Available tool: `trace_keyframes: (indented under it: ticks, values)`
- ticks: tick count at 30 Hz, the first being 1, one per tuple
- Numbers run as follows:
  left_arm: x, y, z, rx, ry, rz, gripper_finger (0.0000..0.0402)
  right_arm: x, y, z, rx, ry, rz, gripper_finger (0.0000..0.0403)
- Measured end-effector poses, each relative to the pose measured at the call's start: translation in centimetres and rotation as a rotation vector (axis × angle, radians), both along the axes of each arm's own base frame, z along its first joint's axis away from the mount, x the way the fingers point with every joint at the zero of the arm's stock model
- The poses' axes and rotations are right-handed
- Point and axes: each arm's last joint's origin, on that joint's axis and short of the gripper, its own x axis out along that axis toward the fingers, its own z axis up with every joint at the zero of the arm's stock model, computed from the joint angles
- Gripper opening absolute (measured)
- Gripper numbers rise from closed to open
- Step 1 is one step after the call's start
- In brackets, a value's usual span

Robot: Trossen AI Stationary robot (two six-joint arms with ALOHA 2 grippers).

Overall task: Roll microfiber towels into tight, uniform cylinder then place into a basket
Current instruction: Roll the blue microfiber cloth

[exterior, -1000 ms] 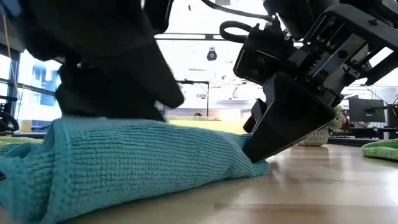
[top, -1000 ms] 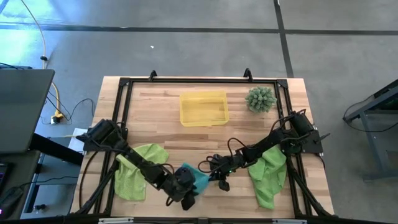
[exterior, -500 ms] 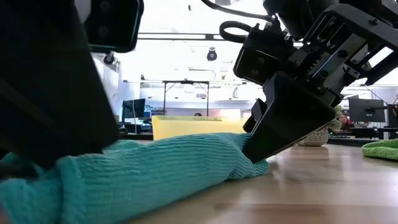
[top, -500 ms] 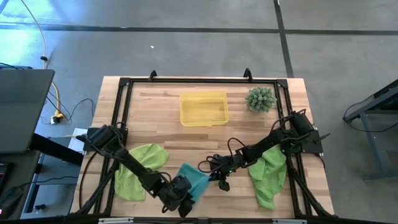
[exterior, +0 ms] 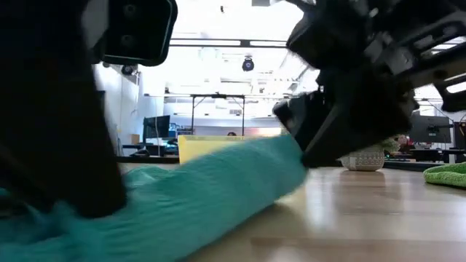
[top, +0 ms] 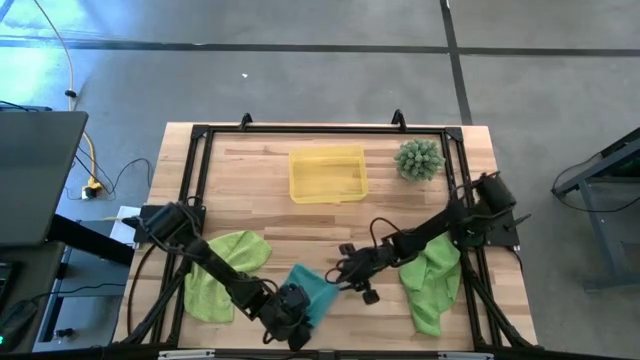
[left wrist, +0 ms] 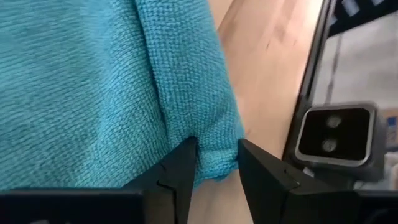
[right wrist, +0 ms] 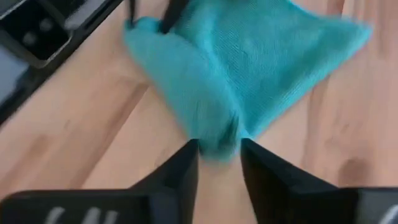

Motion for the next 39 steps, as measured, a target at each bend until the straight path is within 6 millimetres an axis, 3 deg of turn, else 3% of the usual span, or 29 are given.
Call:
trace_keyframes:
  ticks: [3,7,11,15,23,32,39]
  values:
    - [0.0,0.3,-0.1,0.001,0.035,-0.006,0.0099,-0.7,0.0,1.7,-0.110,-0.050,0.104,0.0147]
    - [0.1,0.6,-0.1,0.016,0.039,-0.021,0.0091,-1.4,1.5,2.9,-0.208,-0.182,0.256,0.0161]
    - [0.2,0.8,-0.2,0.021,0.038,-0.034,0.0090,-1.4,3.2,2.3,-0.347,-0.315,0.318,0.0161]
    - [0.2,0.8,-0.2,0.020,0.040,-0.035,0.0090,-0.8,3.6,1.0,-0.473,-0.374,0.262,0.0161]
    - [0.2,0.8,-0.2,0.015,0.038,-0.035,0.0090,-0.5,3.8,-1.7,-0.481,-0.340,0.283,0.0161]
    - [1.0,0.3,0.7,0.061,0.025,-0.121,0.0090,0.1,3.3,-3.1,-0.461,-0.311,0.253,0.0160]
    - [1.8,-0.3,2.0,0.100,0.058,-0.217,0.0090,0.3,2.7,-3.5,-0.365,-0.245,0.174,0.0116]
